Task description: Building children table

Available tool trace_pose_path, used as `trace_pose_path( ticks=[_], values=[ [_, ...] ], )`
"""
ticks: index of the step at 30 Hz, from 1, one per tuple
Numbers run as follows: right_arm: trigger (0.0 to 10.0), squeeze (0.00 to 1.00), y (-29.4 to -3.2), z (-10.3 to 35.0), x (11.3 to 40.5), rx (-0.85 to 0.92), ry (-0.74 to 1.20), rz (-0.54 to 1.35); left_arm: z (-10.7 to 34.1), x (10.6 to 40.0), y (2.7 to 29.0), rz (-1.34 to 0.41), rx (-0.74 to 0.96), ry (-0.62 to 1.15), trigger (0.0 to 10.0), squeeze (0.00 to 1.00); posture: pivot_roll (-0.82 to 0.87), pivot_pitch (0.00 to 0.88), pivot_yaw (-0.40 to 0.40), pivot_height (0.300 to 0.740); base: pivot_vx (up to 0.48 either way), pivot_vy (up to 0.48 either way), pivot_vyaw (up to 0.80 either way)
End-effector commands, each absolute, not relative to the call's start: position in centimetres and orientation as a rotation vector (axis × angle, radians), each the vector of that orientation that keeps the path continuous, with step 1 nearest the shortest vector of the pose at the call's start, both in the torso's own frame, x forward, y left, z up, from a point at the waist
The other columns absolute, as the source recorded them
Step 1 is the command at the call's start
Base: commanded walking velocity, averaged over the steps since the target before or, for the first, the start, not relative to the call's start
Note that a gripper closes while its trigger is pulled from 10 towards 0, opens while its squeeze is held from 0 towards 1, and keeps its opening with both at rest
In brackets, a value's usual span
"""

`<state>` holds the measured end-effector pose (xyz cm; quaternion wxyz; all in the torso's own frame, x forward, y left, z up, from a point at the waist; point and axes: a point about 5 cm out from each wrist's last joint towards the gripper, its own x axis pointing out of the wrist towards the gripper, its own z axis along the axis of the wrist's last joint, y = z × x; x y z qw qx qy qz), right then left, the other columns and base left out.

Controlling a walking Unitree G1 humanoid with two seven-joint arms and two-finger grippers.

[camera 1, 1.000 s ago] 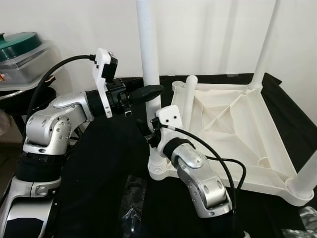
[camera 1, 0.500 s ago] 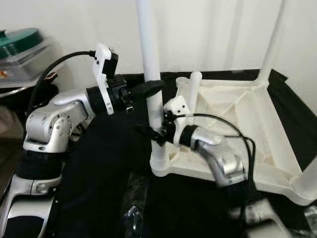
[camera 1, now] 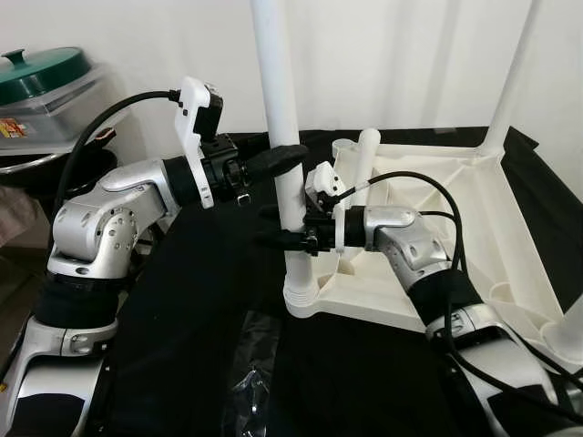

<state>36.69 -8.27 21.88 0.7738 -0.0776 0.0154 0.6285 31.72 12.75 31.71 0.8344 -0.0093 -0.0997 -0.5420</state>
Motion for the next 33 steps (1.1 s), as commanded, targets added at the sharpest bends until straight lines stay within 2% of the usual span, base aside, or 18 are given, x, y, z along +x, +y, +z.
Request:
trace_pose_path(
  ticks=[1,2,3,4,5,7,8,9,10,15,16,17,18,19,21,22,23,33],
  values=[
    [0.0,0.00,-10.0,22.9,37.4,-0.157,-0.006,1.277,30.6,31.5,12.6,-1.190,-0.017,-0.147,0.0,0.00,0.01,0.000,0.064,0.740,0.000,0.000,0.00],
    [0.0,0.00,-10.0,22.9,37.4,-0.157,-0.006,1.277,30.6,31.5,12.6,-1.190,-0.017,-0.147,0.0,0.00,0.01,0.000,0.064,0.740,0.000,0.000,0.00],
    [0.0,0.00,-10.2,22.7,37.6,-0.153,-0.009,1.285,30.6,31.6,12.6,-1.177,-0.005,-0.155,5.2,0.00,0.01,0.000,0.065,0.740,0.000,0.000,0.00],
    [0.0,0.00,-10.2,22.7,37.6,-0.153,-0.009,1.285,30.6,31.6,12.6,-1.177,-0.005,-0.155,5.2,0.00,0.01,0.000,0.065,0.740,0.000,0.000,0.00],
    [0.0,0.00,-10.3,22.4,37.6,-0.144,-0.015,1.277,30.5,31.6,12.5,-1.176,0.001,-0.150,10.0,1.00,0.00,0.000,0.068,0.740,0.000,0.000,0.00],
    [0.0,0.00,-10.4,22.2,37.7,-0.137,-0.022,1.257,30.6,31.7,12.4,-1.156,-0.002,-0.152,10.0,1.00,0.00,0.000,0.068,0.740,0.000,0.000,0.00],
    [0.0,0.00,-10.5,21.9,37.8,-0.122,-0.030,1.229,30.7,31.9,12.4,-1.144,-0.012,-0.155,10.0,0.75,0.00,0.000,0.066,0.740,0.000,0.000,0.00],
    [0.0,0.00,-10.5,21.9,37.8,-0.122,-0.030,1.229,30.7,31.9,12.4,-1.144,-0.012,-0.155,10.0,0.75,0.00,0.000,0.066,0.740,0.000,0.000,0.00],
    [0.0,0.00,-10.8,21.6,38.0,-0.101,-0.037,1.168,31.1,32.1,12.5,-1.133,-0.040,-0.165,10.0,0.00,-0.01,0.000,0.064,0.740,0.000,0.000,0.00],
    [0.0,0.00,-11.0,21.1,38.0,-0.077,-0.038,1.105,31.4,32.3,12.7,-1.117,-0.050,-0.175,10.0,0.00,-0.01,0.000,0.063,0.740,0.000,0.000,0.00],
    [0.0,0.00,-10.9,20.3,37.9,-0.051,-0.024,1.029,31.7,32.4,12.9,-1.102,-0.060,-0.182,10.0,0.00,-0.02,0.000,0.061,0.740,0.000,0.000,0.00],
    [0.0,0.00,-9.2,16.6,36.9,0.010,0.092,0.645,31.6,32.5,13.2,-1.084,-0.062,-0.182,10.0,0.00,-0.02,0.010,0.044,0.740,0.000,0.000,0.00],
    [0.0,0.00,-9.0,14.4,35.4,0.030,0.181,0.333,31.6,32.5,13.4,-1.072,-0.060,-0.181,10.0,0.00,-0.01,0.015,0.043,0.740,0.000,0.000,0.00],
    [0.0,0.00,-7.2,12.2,32.2,0.084,0.282,0.272,31.4,32.6,13.6,-1.061,-0.065,-0.176,10.0,0.00,0.00,0.021,0.045,0.740,0.000,0.000,0.00],
    [0.0,0.00,-7.2,12.2,32.2,0.084,0.282,0.272,31.4,32.6,13.6,-1.061,-0.065,-0.176,10.0,0.00,0.00,0.021,0.045,0.740,0.000,0.000,0.00],
    [0.0,0.00,-5.5,11.9,30.3,0.125,0.310,0.303,31.1,32.6,13.7,-1.053,-0.066,-0.166,10.0,0.00,-0.01,0.023,0.051,0.740,0.000,0.000,0.00],
    [0.0,0.00,-4.3,12.1,29.7,0.155,0.297,0.391,30.8,32.6,13.7,-1.051,-0.070,-0.159,10.0,0.00,-0.03,0.010,0.067,0.740,0.000,0.000,0.00],
    [0.0,0.00,-3.6,14.3,31.4,0.131,0.210,0.486,29.1,31.8,13.8,-1.044,-0.108,-0.129,10.0,0.00,-0.02,0.011,0.048,0.740,0.000,0.000,0.00]
  ],
)
